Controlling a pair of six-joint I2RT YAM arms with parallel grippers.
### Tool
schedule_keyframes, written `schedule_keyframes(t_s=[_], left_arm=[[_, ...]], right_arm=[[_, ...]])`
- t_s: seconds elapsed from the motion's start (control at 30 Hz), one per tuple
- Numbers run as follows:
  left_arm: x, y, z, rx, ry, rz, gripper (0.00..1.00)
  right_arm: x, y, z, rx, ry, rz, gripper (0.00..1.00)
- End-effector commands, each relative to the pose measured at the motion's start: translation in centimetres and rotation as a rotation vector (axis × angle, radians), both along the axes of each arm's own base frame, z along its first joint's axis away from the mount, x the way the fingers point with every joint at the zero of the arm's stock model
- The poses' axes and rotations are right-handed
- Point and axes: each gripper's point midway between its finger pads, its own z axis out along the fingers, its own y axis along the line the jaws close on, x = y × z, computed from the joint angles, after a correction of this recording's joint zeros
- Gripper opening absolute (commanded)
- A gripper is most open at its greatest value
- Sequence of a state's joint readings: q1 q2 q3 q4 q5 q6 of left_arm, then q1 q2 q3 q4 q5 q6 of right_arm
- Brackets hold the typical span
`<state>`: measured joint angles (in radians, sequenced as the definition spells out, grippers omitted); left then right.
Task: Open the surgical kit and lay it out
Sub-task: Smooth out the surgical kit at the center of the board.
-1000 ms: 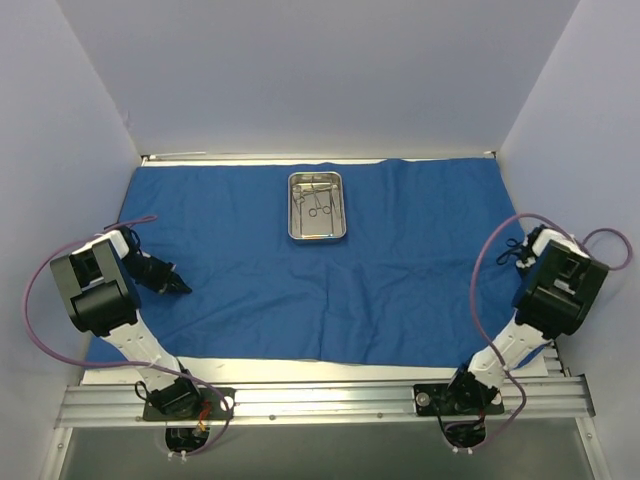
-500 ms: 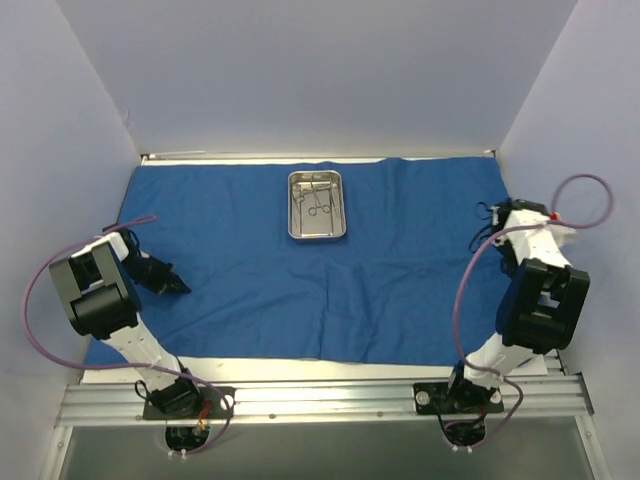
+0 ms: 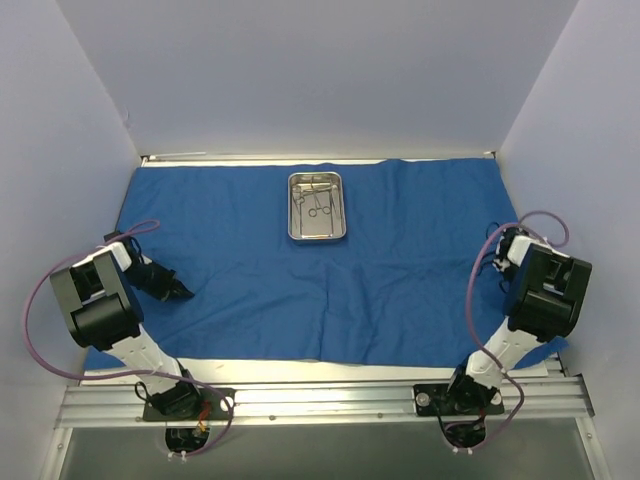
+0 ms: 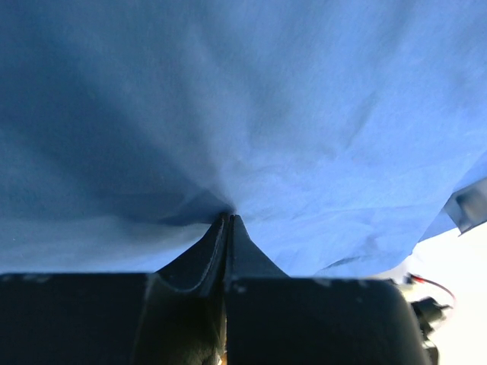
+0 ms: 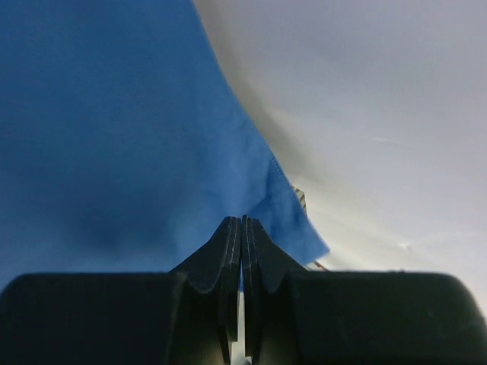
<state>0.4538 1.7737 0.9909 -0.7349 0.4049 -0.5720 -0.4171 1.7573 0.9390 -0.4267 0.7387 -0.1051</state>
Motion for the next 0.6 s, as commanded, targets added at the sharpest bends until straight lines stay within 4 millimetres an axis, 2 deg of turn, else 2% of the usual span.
schedule_keyframes(t_s=[0.0, 0.1, 0.17, 0.23, 0.27, 0.3, 0.33, 0.37, 0.4, 0.43, 0.47, 0.5, 0.57], left_arm=[[0.4, 0.2, 0.6, 0.016, -0.060, -0.014, 0.02], [0.1, 0.0, 0.6, 0.016, -0.057, -0.021, 0.02], [0.0, -0.1, 0.9, 0.026, -0.071, -0.038, 0.02], [0.6, -0.3, 2.1, 0.053, -0.141, -0.083, 0.02], [0.9, -0.6, 2.6, 0.076, -0.158, -0.113, 0.02], [1.0, -0.9, 3.4, 0.094, -0.184, -0.126, 0.02], [1.3, -1.4, 3.7, 0.094, -0.196, -0.126, 0.02], [1.6, -2.0, 4.1, 0.087, -0.202, -0.135, 0.02], [1.9, -3.0, 4.4, 0.080, -0.207, -0.155, 0.02], [2.3, -3.5, 4.4, 0.065, -0.198, -0.145, 0.02], [2.6, -3.8, 4.5, 0.057, -0.198, -0.148, 0.02], [3.1, -3.9, 4.5, 0.055, -0.187, -0.149, 0.02], [3.4, -4.1, 4.3, 0.035, -0.169, -0.136, 0.02]], right_arm=[[-2.3, -1.8, 0.5, 0.002, 0.048, 0.046, 0.00], [-4.5, -2.4, 0.2, 0.015, 0.060, 0.000, 0.00], [-3.8, -2.4, 1.1, -0.007, 0.047, 0.016, 0.00], [-1.1, -2.1, 2.6, -0.058, -0.051, 0.012, 0.00], [1.7, -0.6, 3.1, -0.057, -0.074, 0.095, 0.00], [3.4, 0.2, 3.7, -0.081, -0.097, 0.124, 0.00], [6.2, 0.7, 5.6, -0.128, -0.160, 0.150, 0.00], [8.6, 2.4, 6.7, -0.157, -0.205, 0.189, 0.00], [10.0, 3.1, 7.0, -0.159, -0.239, 0.173, 0.00], [10.3, 4.2, 7.1, -0.145, -0.312, 0.075, 0.00], [13.1, 4.8, 8.8, -0.123, -0.434, 0.022, 0.00], [14.5, 7.5, 6.2, 0.064, -0.469, -0.023, 0.00], [16.1, 12.2, 4.0, 0.314, -0.564, -0.095, 0.00]])
